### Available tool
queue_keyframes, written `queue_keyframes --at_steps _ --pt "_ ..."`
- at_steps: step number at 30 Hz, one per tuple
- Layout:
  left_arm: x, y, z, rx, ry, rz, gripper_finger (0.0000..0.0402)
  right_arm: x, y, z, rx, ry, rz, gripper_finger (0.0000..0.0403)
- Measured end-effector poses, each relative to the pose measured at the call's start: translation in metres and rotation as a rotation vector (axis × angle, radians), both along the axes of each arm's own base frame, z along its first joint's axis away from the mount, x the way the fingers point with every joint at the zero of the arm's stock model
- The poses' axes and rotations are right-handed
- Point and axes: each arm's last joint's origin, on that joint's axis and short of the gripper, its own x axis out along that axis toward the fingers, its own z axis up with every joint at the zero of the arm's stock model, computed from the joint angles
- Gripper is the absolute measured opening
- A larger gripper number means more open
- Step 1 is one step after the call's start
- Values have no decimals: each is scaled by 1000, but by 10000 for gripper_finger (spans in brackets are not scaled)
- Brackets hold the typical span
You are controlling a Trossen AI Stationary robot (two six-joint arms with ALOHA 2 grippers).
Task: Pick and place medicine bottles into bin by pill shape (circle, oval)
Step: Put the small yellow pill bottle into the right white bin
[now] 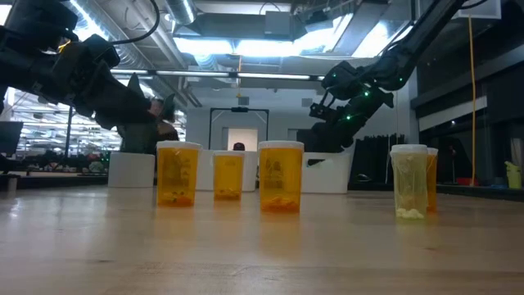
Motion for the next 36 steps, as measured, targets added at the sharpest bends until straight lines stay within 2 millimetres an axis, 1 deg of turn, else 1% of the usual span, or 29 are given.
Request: queue_keyframes --at_steps 4,8,11,17,21,25,28,33,36 --pt "0 0 0 0 0 0 259 0 0 0 0 1 -1 171" --pt "0 0 0 0 0 0 259 0 0 0 0 0 -1 174" --pt "0 0 0 -1 -1 0 259 -1 1 5 -9 -13 -1 174" --pt "0 0 0 -1 -1 0 259 -7 5 33 -52 -77 -4 174" --pt "0 0 0 -1 0 0 259 -17 18 58 -8 -133 0 174" --pt "0 0 0 -1 -1 1 259 -28 45 85 131 -213 114 174" --pt "0 0 0 -1 -1 1 259 -37 73 100 267 -233 241 174" --pt "0 0 0 -1 -1 0 259 -48 131 116 426 -184 423 174" --pt "0 0 0 -1 -1 0 259 -54 167 118 493 -162 515 174"
